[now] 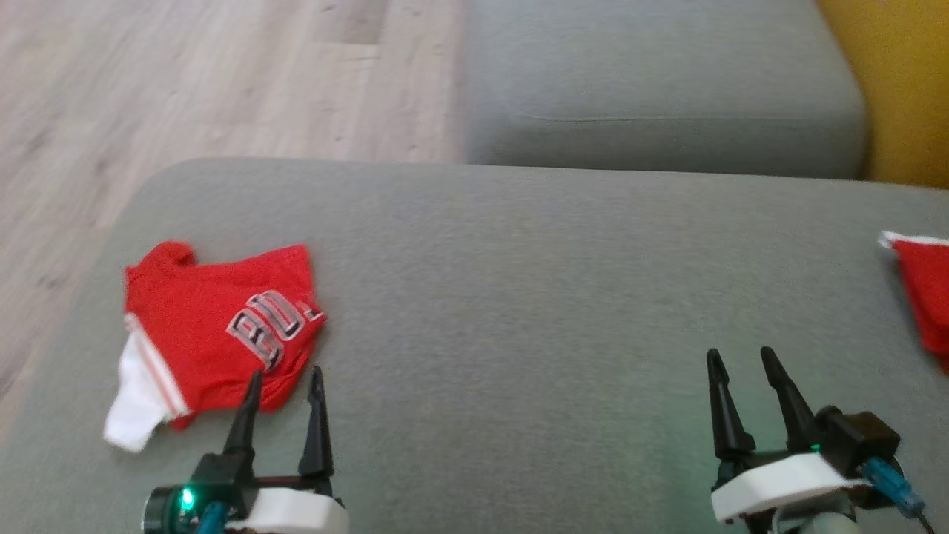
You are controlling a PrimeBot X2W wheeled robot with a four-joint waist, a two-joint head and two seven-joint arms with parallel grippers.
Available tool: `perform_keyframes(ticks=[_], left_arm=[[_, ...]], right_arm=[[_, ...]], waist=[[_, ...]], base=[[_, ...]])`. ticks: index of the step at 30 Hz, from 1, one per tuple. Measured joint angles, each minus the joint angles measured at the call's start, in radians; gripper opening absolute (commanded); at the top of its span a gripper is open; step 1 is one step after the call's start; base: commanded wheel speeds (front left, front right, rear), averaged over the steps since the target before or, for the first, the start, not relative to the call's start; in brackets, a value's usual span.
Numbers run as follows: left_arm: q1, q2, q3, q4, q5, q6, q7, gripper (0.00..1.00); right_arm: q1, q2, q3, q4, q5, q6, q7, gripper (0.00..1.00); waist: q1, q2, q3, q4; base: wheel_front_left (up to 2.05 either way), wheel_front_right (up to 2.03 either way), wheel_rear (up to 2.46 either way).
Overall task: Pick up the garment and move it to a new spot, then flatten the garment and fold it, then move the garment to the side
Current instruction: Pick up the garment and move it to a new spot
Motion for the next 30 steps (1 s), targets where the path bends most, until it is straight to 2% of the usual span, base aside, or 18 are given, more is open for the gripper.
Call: perform_keyframes(ticks=[10,16,23,28,30], left_arm=[[0.0,0.0,0.075,-0.014,0.0,0.008,0.0,1.0],[-0.014,0.0,0.112,-0.019,0.007,-0.001,0.0,1.0],[-0.052,-0.001,0.139,-0.019,0.012,-0.016,0.0,1.0],[-0.191,-0.002,0.167,-0.014,0.02,-0.034,0.0,1.0],[-0.295,-0.004,0.17,0.053,0.018,-0.055,0.0,1.0]], right_arm=[[-0.054,0.014,0.021,-0.001,0.015,0.0,0.0,1.0],[-0.056,0.018,0.02,0.003,0.012,0.0,0.0,1.0],[-0.056,0.009,0.007,0.001,-0.01,0.0,0.0,1.0],[-0.081,-0.07,0.005,-0.021,-0.037,0.0,0.0,1.0],[-0.121,-0.114,0.006,-0.034,-0.045,0.0,0.0,1.0]], waist=[[0.0,0.0,0.03,0.176],[0.0,0.0,0.059,0.282],[0.0,0.0,0.105,0.345],[0.0,0.0,0.19,0.349],[0.0003,0.0,0.236,0.345]], base=[[0.0,0.0,0.0],[0.0,0.0,0.0],[0.0,0.0,0.0],[0.0,0.0,0.0],[0.0,0.0,0.0]])
